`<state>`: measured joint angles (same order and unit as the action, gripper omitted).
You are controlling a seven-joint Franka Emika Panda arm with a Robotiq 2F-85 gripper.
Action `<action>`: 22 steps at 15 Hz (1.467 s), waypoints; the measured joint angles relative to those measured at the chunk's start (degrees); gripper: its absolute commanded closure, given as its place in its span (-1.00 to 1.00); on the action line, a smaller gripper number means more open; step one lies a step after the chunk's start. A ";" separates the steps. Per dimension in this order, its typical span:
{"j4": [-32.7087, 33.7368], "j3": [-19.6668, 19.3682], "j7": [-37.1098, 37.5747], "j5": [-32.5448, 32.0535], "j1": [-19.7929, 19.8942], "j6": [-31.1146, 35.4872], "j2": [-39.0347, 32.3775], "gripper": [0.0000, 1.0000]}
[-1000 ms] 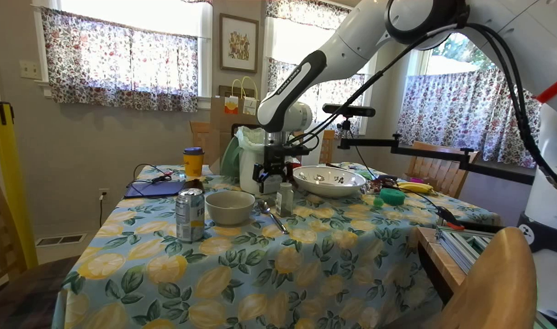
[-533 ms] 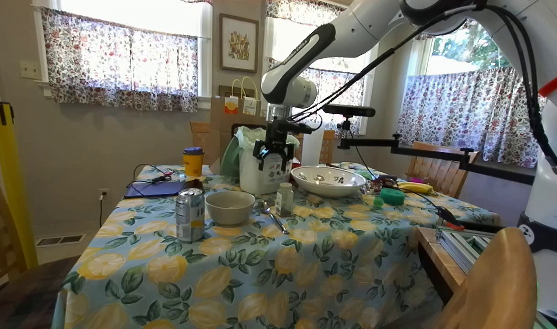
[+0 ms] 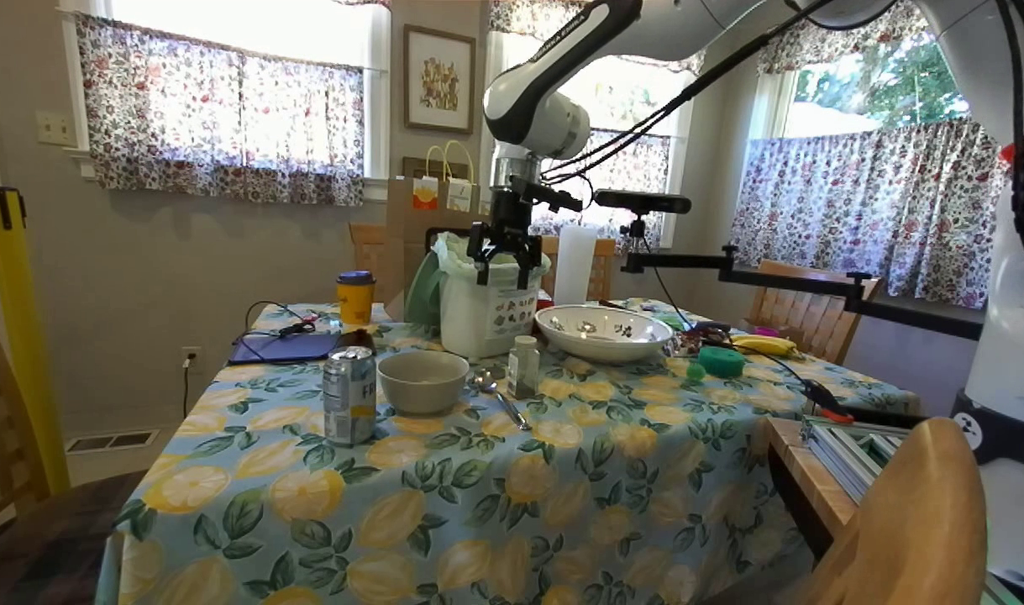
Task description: Remove the lid from the spice bottle
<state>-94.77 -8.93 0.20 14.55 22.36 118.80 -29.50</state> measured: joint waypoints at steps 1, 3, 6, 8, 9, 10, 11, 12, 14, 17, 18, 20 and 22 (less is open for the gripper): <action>-1.10 0.26 -1.01 -0.01 -0.37 -0.30 1.09 -1.00; -3.74 0.45 -3.17 -0.04 -1.30 -0.41 3.39 -1.00; -7.72 0.70 -6.19 -0.12 -2.47 -0.22 6.61 -1.00; -10.12 0.75 -8.18 -0.21 -3.18 0.43 8.59 -1.00; -11.03 0.76 -8.72 -0.23 -3.47 0.71 9.37 -1.00; -11.60 0.76 -9.02 -0.26 -3.60 0.74 9.90 -1.00; -11.94 0.76 -9.18 -0.26 -3.62 0.76 10.22 -1.00; -12.08 0.75 -9.29 -0.26 -3.61 0.78 10.35 -1.00; -12.27 0.75 -9.38 -0.27 -3.61 0.87 10.37 -1.00; -12.51 0.75 -9.42 -0.27 -3.61 1.19 10.37 -1.00; -12.52 0.75 -9.44 -0.27 -3.61 1.26 10.38 -1.00; -12.52 0.75 -9.45 -0.27 -3.61 1.37 10.38 -1.00; -12.53 0.75 -9.45 -0.27 -3.61 1.47 10.38 -1.00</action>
